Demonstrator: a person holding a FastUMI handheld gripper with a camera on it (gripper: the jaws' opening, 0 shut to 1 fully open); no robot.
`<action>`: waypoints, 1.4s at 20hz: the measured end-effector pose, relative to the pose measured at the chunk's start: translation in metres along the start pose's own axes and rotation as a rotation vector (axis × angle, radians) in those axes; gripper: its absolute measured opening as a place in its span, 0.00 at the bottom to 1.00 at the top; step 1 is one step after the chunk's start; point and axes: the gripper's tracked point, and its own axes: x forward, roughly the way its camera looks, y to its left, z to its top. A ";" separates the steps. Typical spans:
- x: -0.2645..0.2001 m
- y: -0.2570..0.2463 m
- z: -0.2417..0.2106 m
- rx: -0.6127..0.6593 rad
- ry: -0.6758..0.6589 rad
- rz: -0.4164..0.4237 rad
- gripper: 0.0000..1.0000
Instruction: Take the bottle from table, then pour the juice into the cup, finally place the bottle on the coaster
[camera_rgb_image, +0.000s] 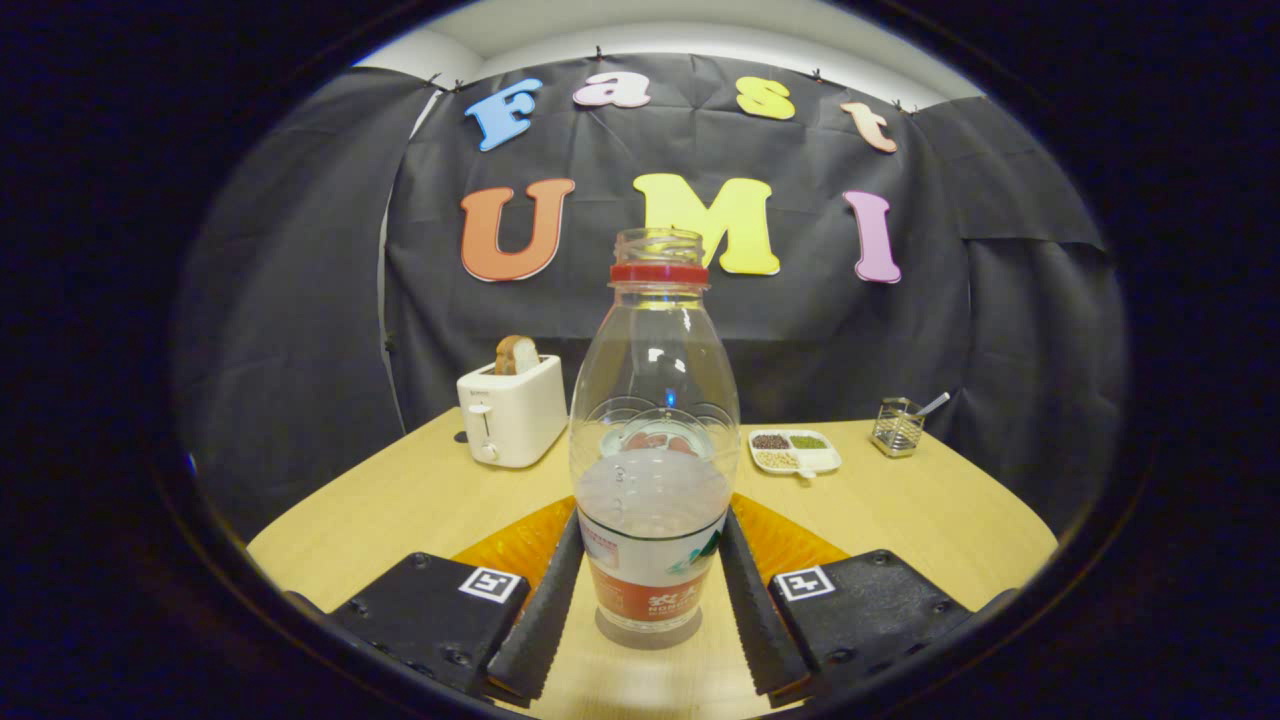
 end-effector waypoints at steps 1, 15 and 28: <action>0.006 0.003 -0.008 -0.010 0.014 0.010 0.78; 0.053 0.003 -0.070 -0.095 0.095 0.037 0.80; 0.048 0.004 -0.071 -0.075 0.083 0.066 0.90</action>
